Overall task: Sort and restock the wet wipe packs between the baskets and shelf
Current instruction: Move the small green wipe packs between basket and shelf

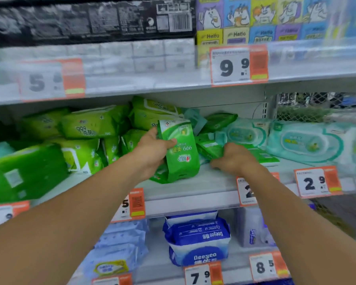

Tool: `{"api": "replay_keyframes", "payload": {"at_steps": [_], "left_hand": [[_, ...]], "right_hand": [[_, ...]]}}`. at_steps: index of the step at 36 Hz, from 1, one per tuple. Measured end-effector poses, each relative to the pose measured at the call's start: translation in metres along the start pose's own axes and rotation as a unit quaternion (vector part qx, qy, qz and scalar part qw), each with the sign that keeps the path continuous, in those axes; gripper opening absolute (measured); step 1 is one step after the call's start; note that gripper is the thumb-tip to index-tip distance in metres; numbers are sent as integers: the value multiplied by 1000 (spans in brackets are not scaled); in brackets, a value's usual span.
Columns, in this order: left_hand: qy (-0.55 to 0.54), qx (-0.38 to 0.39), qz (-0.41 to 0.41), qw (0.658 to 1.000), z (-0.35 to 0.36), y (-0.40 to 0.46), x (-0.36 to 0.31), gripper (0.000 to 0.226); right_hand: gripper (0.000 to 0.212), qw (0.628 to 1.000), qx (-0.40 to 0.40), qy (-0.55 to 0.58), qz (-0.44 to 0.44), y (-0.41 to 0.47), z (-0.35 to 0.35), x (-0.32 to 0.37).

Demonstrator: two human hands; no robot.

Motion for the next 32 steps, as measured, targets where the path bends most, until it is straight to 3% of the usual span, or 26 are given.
{"api": "replay_keyframes", "payload": {"at_steps": [2,3,5,7,11,14,18,22,25,27,29,32], "left_hand": [[-56,-43,-15,997,-15,-3,-1,42],[-98,-64,-36,992,-23,-5,0,36],[-174,-73,-90,978,-33,-8,6,18],[-226,-69,-126,964,-40,-15,7,6],[-312,-79,-141,936,-50,-30,5,11],[-373,-74,-139,914,-44,-45,4,12],[-434,-52,-130,890,-36,-60,11,10],[-334,-76,-140,929,-59,-79,29,29],[-121,-17,-125,985,-65,-96,32,42],[-41,20,-93,995,-63,-101,30,52],[-47,41,-74,995,-56,-106,27,45],[-91,18,-60,994,-54,-108,27,35]], "right_hand": [[39,990,-13,142,1,-4,-14,8],[38,965,4,263,18,-8,-19,9],[31,861,93,496,59,-19,-18,14],[33,764,168,618,74,-33,-19,26],[26,680,232,690,91,-68,-5,56],[34,637,248,724,91,-91,15,79],[29,588,265,760,79,-112,29,104],[41,564,203,796,88,-108,21,96],[35,578,195,787,95,-109,22,92],[38,591,200,776,95,-111,27,95],[41,604,209,764,91,-114,34,102],[38,657,229,715,69,-121,40,117]]}}
Point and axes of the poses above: each hand's wrist, its own y-axis towards the middle knuckle, its own z-axis out of the palm, x = y × z, the point moved 10 cm from there along y, towards the middle knuckle, and after that the axes turned 3 degrees about -x, right-handed, at the moved point
